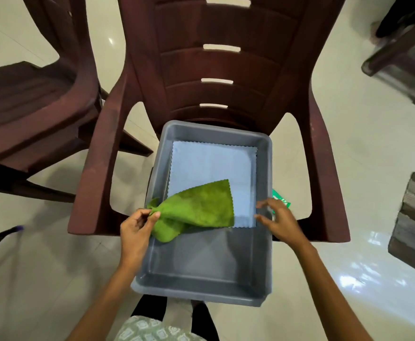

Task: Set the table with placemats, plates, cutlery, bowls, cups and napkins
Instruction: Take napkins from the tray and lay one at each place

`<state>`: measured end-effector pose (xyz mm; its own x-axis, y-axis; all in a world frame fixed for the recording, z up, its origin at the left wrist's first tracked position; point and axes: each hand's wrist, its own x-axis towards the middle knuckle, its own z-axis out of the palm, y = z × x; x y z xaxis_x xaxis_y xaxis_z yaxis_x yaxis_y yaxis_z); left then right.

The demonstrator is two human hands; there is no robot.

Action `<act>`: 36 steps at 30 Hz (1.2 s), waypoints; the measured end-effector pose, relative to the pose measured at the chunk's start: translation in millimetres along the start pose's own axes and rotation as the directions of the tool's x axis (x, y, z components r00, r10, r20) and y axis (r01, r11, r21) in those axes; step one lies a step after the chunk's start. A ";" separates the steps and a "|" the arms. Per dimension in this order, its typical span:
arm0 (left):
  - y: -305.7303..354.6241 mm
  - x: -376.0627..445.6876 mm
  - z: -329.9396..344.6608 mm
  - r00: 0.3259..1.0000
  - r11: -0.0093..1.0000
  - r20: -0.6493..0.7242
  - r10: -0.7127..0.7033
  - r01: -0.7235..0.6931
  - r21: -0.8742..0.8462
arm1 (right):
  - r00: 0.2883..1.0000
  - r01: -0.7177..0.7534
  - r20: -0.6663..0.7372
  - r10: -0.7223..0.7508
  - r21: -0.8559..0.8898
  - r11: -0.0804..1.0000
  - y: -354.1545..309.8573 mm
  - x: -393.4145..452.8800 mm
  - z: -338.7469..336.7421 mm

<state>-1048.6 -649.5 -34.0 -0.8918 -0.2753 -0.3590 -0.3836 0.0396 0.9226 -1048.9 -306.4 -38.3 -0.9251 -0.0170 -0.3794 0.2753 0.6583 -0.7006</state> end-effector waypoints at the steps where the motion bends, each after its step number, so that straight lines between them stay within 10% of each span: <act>1: -0.1 -2.2 0.8 1.000 1.000 0.015 -0.015 0.015 -0.013 | 0.997 0.051 0.063 -0.047 -0.065 0.997 -1.6 3.7 10.2; 5: 4.2 -1.2 12.6 0.999 0.998 0.021 -0.034 0.035 -0.056 | 0.947 0.224 0.295 -0.125 -0.331 0.916 -13.1 21.5 74.0; 11: 13.4 7.2 21.8 0.999 0.995 0.020 -0.028 0.030 -0.091 | 0.991 0.061 0.136 -0.002 -0.434 0.899 -9.1 24.7 128.3; 20: 21.7 0.8 -0.4 0.995 0.998 0.097 0.037 -0.032 -0.052 | 0.997 -0.074 -0.013 0.076 0.128 0.989 -2.4 -14.8 45.9; 26: 23.6 0.5 1.0 0.998 0.995 -0.017 -0.063 0.061 -0.085 | 0.932 -0.185 -0.090 0.350 0.714 0.675 -21.3 -34.7 8.9; 36: 9.7 31.6 42.2 0.968 0.985 -0.195 -0.160 0.169 0.030 | 0.794 -0.172 -0.366 0.487 0.632 0.755 -55.3 33.3 64.3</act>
<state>-1090.6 -617.3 -42.4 -0.7548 -0.4598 -0.4678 -0.5361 0.0216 0.8438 -1078.1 -391.7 -51.0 -0.6958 0.5819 -0.4211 0.5324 0.0243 -0.8461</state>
